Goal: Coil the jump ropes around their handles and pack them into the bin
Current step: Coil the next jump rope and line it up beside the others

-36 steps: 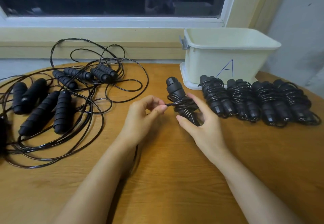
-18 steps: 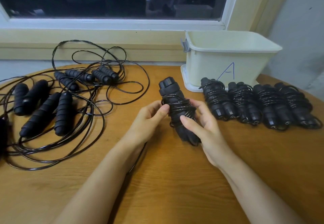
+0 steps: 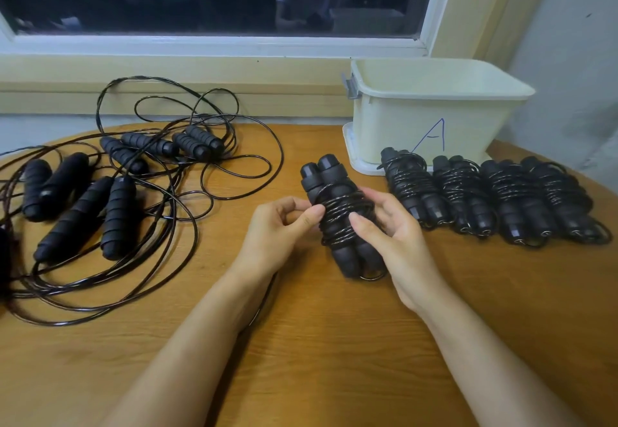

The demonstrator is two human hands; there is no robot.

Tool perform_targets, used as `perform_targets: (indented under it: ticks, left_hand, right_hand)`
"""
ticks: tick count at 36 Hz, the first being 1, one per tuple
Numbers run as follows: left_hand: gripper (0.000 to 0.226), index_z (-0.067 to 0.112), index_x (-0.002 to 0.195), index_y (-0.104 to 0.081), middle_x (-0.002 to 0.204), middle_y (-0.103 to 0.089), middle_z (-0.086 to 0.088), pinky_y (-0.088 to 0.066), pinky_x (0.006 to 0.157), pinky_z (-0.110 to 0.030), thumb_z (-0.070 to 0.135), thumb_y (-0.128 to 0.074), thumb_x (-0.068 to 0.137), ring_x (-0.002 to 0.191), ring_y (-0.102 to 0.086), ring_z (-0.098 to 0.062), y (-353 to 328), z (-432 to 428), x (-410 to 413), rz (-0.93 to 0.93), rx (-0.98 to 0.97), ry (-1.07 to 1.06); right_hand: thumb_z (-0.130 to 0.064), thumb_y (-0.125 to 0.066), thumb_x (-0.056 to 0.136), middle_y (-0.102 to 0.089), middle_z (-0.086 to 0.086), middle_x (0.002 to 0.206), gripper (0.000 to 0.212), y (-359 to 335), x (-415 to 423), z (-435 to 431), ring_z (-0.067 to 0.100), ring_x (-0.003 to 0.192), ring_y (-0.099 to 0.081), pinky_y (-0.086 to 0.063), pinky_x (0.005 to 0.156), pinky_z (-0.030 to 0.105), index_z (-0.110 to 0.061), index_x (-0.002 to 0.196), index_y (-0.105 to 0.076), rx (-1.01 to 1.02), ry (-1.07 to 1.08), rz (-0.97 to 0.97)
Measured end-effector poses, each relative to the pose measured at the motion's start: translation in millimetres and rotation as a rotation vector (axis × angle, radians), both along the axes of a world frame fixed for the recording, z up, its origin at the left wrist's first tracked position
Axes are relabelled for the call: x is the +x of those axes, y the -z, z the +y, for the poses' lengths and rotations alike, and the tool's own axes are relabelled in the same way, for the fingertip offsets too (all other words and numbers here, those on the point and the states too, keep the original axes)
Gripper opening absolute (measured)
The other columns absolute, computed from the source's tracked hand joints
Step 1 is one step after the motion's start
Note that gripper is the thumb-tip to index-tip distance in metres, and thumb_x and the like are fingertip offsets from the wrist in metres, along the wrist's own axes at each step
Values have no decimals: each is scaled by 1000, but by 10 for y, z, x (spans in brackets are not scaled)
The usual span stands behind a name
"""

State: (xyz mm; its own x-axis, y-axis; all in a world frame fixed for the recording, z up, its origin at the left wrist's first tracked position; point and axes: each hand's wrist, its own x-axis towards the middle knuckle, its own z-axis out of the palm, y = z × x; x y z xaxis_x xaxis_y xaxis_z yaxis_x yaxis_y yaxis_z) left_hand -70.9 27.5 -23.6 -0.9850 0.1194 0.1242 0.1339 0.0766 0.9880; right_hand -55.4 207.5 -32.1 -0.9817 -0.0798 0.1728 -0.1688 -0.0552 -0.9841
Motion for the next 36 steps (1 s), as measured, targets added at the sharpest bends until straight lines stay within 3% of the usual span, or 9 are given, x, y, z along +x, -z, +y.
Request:
perform_targets:
  ticks: [7, 12, 15, 18, 24, 27, 29, 33, 36]
  left_hand:
    - [40, 2, 105, -68, 96, -75, -15, -54, 88, -25, 29, -67, 75, 89, -71, -19, -43, 4, -2, -94, 112, -12]
    - [14, 6, 95, -71, 87, -77, -8, -55, 77, -18, 14, -68, 85, 81, -72, -14, -65, -7, 11, -143, 161, -45]
    - [18, 4, 96, -72, 88, -76, -12, -54, 72, -15, 15, -70, 83, 82, -73, -17, -79, -2, 20, -173, 206, -76]
    - [30, 4, 98, -71, 86, -76, -11, -53, 71, -14, 21, -75, 74, 83, -74, -20, -84, 14, 21, -169, 200, -105]
    - [43, 9, 96, -73, 85, -77, -5, -53, 88, -32, 35, -79, 62, 86, -74, -19, -51, 15, 11, -134, 102, -163]
    - [42, 10, 93, -73, 82, -77, -4, -55, 87, -34, 35, -80, 61, 83, -74, -19, -52, 27, 22, -112, 77, -180]
    - [43, 10, 92, -73, 82, -77, -5, -55, 86, -35, 37, -81, 59, 83, -74, -20, -42, 34, 20, -97, 57, -205]
    - [41, 7, 91, -72, 82, -76, -9, -58, 84, -40, 31, -83, 59, 82, -74, -27, -23, 40, 23, -110, 60, -189]
    - [31, 7, 95, -71, 84, -76, -9, -59, 85, -43, 18, -84, 69, 82, -75, -24, -12, 63, 40, -131, 44, -141]
  right_hand:
    - [-31, -71, 86, -65, -2, 130, 55, 20, -27, 23, 14, 124, -59, -48, 102, 34, -20, 137, -54, -112, -39, -91]
    - [-24, -56, 94, -67, 3, 128, 47, -1, -1, -9, 17, 122, -61, -51, 100, 32, -14, 139, -53, -172, -108, -109]
    - [-28, -59, 90, -64, -5, 132, 55, 6, 0, -36, 7, 125, -57, -46, 107, 31, -20, 144, -48, -123, -25, -58]
    - [-22, -60, 92, -60, -6, 136, 54, 19, -3, -41, 2, 125, -55, -44, 106, 22, -29, 143, -45, -18, 31, 65]
    - [-21, -57, 95, -55, -16, 134, 45, 193, -106, -40, 6, 129, -50, -45, 108, 39, -32, 138, -51, 358, 239, 328]
    - [-10, -61, 95, -61, -7, 134, 45, 208, -84, -34, 7, 127, -54, -48, 106, 36, -28, 136, -56, 407, 288, 402]
    - [-19, -59, 97, -58, -3, 140, 41, 193, -57, -60, 7, 132, -51, -44, 109, 31, -25, 137, -56, 492, 308, 417]
    - [-64, -45, 87, -35, -5, 158, 78, 156, 18, -141, 11, 141, -36, -38, 101, 25, -29, 154, -30, 805, 266, 350]
    - [-70, -59, 76, -28, 3, 161, 104, 141, 43, -171, 23, 142, -35, -46, 97, 37, -24, 158, -15, 1050, 305, 365]
